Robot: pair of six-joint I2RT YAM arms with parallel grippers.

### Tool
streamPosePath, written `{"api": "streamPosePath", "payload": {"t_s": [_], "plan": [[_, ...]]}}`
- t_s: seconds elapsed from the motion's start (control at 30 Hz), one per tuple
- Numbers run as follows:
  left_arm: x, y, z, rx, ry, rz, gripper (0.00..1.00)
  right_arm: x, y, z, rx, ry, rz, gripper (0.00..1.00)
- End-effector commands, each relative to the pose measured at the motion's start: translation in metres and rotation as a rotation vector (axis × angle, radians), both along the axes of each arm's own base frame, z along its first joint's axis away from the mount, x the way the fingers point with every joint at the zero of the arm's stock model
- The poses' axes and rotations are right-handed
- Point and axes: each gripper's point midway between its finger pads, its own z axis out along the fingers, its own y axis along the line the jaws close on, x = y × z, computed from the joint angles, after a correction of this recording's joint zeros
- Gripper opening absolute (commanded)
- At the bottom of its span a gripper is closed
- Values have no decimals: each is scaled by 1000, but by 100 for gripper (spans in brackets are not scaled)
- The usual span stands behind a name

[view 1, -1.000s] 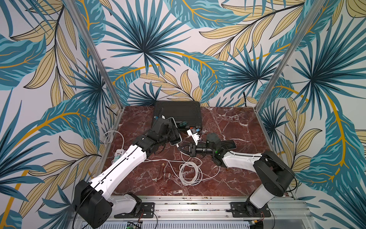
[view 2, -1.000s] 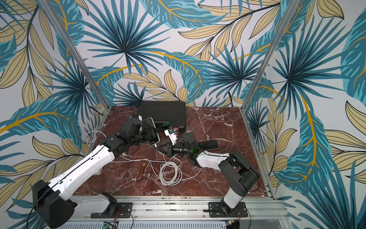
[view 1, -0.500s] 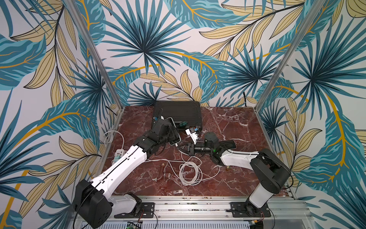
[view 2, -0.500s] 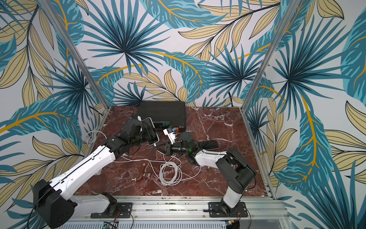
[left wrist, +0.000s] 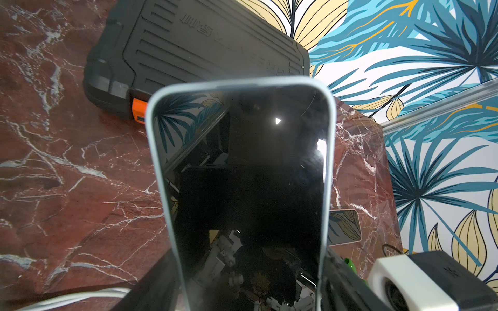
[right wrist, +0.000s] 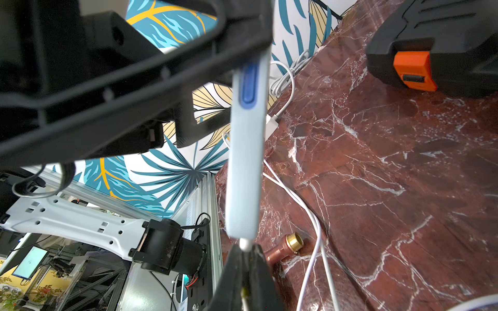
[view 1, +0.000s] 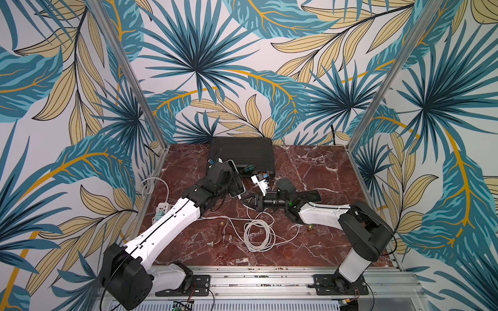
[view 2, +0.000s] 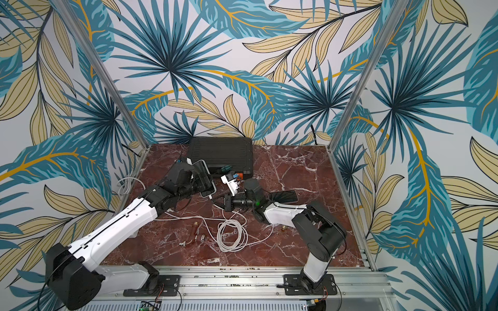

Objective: Plug the charging cable into the phone
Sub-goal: Insert the charging cable into the phone.

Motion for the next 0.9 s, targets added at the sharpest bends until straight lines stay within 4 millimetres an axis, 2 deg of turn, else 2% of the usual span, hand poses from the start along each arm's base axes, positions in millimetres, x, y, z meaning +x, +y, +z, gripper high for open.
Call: {"api": "streamPosePath", "payload": {"t_s": [0.0,0.63,0.77,0.8,0.87], "plan": [[-21,-22,-15,-37,87,-105,13,18,6,35,78,-124,-58,0],[-15,-21,-11,-15,84,-89,13,18,7,33,49,-139,-43,1],[-13,-20,-10,-9,81,-85,13,16,6,32,41,-144,-36,12],[-12,-20,-9,-6,80,-84,13,15,6,30,37,-145,-34,17],[-9,-19,-8,5,77,-78,13,13,4,28,26,-151,-29,33]]}}
